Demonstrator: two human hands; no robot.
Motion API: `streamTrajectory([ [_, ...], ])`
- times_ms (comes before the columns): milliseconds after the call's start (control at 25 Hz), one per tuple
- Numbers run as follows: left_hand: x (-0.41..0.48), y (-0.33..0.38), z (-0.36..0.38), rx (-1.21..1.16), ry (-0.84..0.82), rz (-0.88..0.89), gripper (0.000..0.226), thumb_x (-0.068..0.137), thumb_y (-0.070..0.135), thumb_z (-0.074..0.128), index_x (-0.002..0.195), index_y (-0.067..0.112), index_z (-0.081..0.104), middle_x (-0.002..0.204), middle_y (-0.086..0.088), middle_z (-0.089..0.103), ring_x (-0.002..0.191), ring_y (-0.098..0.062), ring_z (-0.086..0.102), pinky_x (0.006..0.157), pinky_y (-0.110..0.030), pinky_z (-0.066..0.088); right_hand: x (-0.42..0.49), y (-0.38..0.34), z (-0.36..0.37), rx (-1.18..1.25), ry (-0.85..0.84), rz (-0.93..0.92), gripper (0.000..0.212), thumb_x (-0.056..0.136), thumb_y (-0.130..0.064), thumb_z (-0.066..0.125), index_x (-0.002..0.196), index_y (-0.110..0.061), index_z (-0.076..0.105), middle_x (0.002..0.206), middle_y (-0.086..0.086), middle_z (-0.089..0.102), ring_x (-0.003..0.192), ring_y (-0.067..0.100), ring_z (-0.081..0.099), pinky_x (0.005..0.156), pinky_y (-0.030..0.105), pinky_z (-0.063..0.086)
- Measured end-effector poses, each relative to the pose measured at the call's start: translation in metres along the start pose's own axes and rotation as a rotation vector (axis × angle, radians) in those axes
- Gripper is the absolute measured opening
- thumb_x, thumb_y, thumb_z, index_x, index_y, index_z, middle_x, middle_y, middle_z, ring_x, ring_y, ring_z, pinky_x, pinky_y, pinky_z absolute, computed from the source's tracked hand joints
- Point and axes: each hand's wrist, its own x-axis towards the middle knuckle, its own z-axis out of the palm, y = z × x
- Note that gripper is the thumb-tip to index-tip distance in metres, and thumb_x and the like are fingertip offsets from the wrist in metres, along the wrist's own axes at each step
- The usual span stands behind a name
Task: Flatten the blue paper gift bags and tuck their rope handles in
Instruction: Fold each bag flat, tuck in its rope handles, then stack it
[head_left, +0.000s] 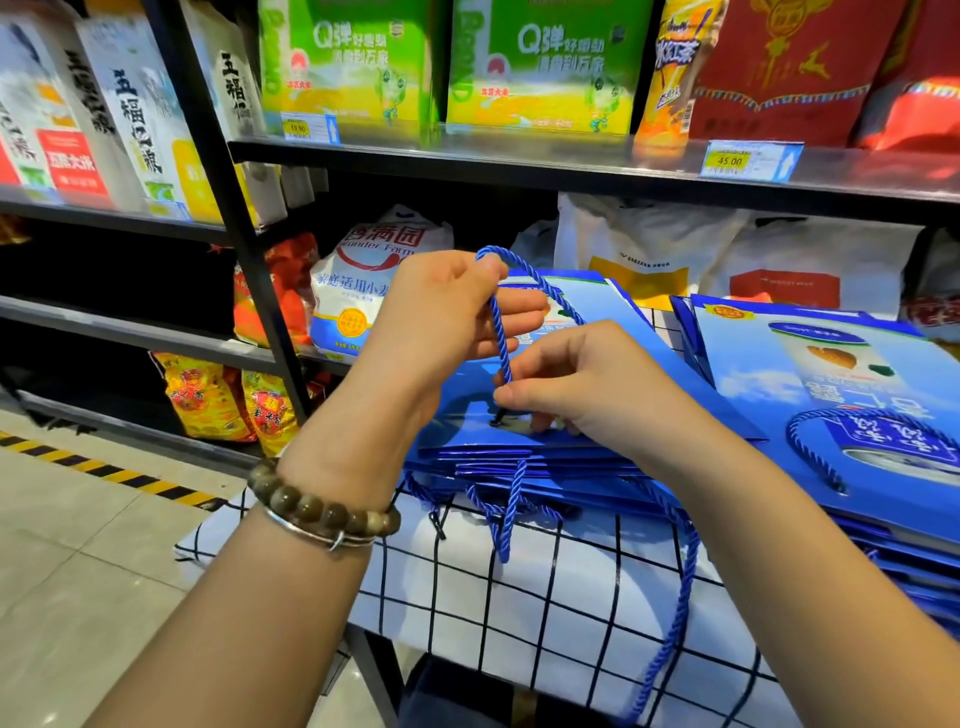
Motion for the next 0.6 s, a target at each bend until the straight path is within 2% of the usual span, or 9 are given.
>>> streamTrajectory([
  [120,0.000,-0.001,-0.004,0.042,0.009,0.017,0.024,0.097,0.021,0.041,0.082,0.015,0.058,0.069,0.002,0.070,0.069,-0.011,0.069,0.067,-0.027,0.056,0.002,0.004,-0.003,0.046,0.014,0.016,0.014,0.077,-0.003,0.067,0.068,-0.013,0.067,0.058,0.003,0.062,0.049,0.010,0.055,0.042,0.016,0.042],
  [200,-0.006,-0.009,-0.022,0.353,-0.007,0.073,0.033,0.095,0.037,0.044,0.083,0.013,0.063,0.071,0.003,0.065,0.070,-0.008,0.063,0.073,-0.033,0.053,0.004,0.007,-0.004,0.099,0.016,0.034,0.010,0.079,0.003,0.064,0.076,-0.006,0.067,0.064,0.011,0.063,0.053,0.013,0.059,0.049,0.019,0.049],
  [240,-0.011,-0.014,-0.033,0.560,-0.035,0.105,0.037,0.091,0.043,0.048,0.082,0.012,0.066,0.068,0.006,0.061,0.066,-0.005,0.057,0.071,-0.034,0.050,0.005,0.008,-0.005,0.105,0.012,0.034,0.010,0.079,0.005,0.063,0.080,-0.004,0.067,0.067,0.014,0.064,0.056,0.016,0.060,0.053,0.021,0.052],
  [320,-0.027,-0.023,-0.047,0.864,-0.130,0.092,0.029,0.082,0.050,0.057,0.084,0.024,0.069,0.072,0.014,0.063,0.067,0.003,0.054,0.068,-0.027,0.044,0.006,0.008,-0.003,0.064,-0.012,0.007,0.016,0.081,0.007,0.060,0.081,-0.007,0.066,0.071,0.015,0.064,0.061,0.018,0.060,0.058,0.021,0.053],
  [360,-0.035,-0.025,-0.049,0.967,-0.165,0.052,0.033,0.076,0.057,0.059,0.092,0.030,0.070,0.085,0.017,0.066,0.078,0.005,0.057,0.073,-0.024,0.045,0.006,0.008,-0.002,0.033,-0.029,-0.015,0.018,0.081,0.007,0.060,0.080,-0.010,0.066,0.069,0.013,0.064,0.060,0.015,0.060,0.056,0.019,0.051],
  [440,-0.042,-0.030,-0.049,1.093,-0.194,0.023,0.048,0.068,0.063,0.062,0.106,0.034,0.067,0.108,0.018,0.066,0.099,-0.003,0.058,0.086,-0.027,0.045,0.006,0.006,-0.001,-0.024,-0.048,-0.040,0.021,0.079,0.005,0.063,0.076,-0.015,0.067,0.066,0.007,0.064,0.059,0.011,0.059,0.055,0.017,0.050],
  [520,-0.043,-0.030,-0.048,1.130,-0.172,0.050,0.046,0.070,0.056,0.067,0.110,0.033,0.066,0.115,0.014,0.065,0.106,-0.009,0.057,0.091,-0.030,0.044,0.007,0.006,0.001,-0.099,-0.052,-0.054,0.024,0.078,0.001,0.066,0.071,-0.021,0.066,0.065,0.000,0.066,0.062,0.010,0.060,0.059,0.020,0.051],
  [600,-0.041,-0.028,-0.048,1.150,-0.152,0.075,0.042,0.071,0.052,0.066,0.108,0.033,0.067,0.112,0.013,0.066,0.104,-0.008,0.058,0.089,-0.029,0.045,0.008,0.007,0.001,-0.184,-0.044,-0.074,0.018,0.077,-0.002,0.068,0.075,-0.020,0.069,0.065,-0.009,0.065,0.064,0.006,0.061,0.062,0.018,0.049],
])
